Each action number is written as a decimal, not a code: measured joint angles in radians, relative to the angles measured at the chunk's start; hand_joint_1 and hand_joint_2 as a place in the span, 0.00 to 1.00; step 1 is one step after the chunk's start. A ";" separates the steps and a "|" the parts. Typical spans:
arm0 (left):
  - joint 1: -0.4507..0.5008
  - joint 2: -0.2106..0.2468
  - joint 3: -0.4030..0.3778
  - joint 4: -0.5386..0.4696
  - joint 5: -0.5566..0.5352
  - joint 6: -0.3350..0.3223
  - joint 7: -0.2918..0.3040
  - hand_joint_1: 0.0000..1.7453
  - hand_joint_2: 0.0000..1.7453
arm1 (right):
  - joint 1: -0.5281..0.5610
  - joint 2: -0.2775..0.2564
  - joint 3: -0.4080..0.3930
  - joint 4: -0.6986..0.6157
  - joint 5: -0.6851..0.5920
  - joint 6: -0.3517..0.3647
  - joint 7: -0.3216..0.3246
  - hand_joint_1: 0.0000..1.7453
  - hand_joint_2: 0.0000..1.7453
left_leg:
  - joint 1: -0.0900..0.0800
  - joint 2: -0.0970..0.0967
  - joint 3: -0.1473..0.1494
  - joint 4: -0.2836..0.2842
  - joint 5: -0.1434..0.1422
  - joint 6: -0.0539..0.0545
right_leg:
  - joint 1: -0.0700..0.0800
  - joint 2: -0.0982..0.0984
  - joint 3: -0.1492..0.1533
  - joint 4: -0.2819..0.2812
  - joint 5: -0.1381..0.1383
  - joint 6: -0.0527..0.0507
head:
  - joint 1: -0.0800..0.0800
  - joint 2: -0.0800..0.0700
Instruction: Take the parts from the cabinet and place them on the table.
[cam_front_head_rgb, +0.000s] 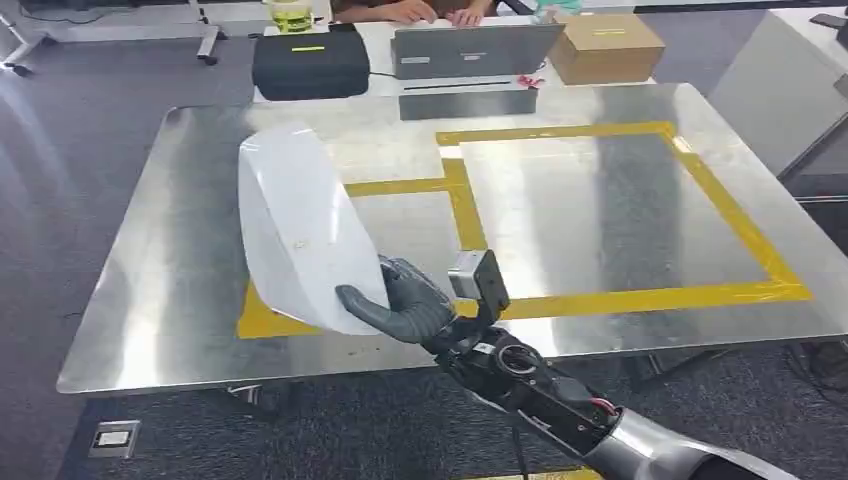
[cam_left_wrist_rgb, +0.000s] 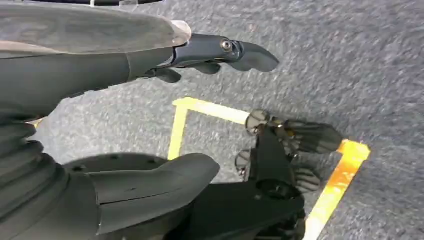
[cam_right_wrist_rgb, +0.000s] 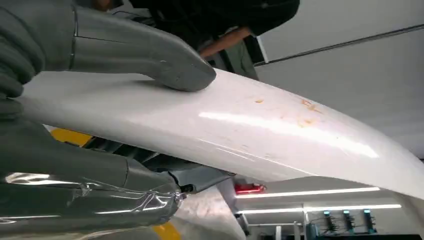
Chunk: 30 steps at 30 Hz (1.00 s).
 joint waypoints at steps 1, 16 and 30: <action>0.000 0.000 0.000 0.000 0.000 0.000 0.000 0.00 1.00 | 0.000 0.000 0.001 0.000 0.004 -0.002 0.002 1.00 1.00 | 0.000 0.000 0.002 -0.002 0.000 0.000 | 0.000 0.000 0.001 0.000 0.000 -0.001 | -0.004 0.000; -0.004 0.000 0.000 0.000 -0.001 -0.006 0.005 0.00 1.00 | -0.020 -0.003 0.017 0.000 0.125 -0.080 0.053 1.00 1.00 | 0.000 0.000 0.011 -0.015 0.003 -0.012 | 0.000 -0.001 0.004 0.000 -0.003 -0.009 | -0.024 0.000; -0.051 0.000 -0.039 0.000 -0.036 -0.019 0.037 0.00 1.00 | -0.386 0.006 0.187 0.076 0.755 -0.195 0.291 1.00 1.00 | -0.001 -0.002 0.010 -0.015 0.004 -0.011 | -0.004 -0.002 0.006 0.000 -0.002 -0.009 | -0.024 0.000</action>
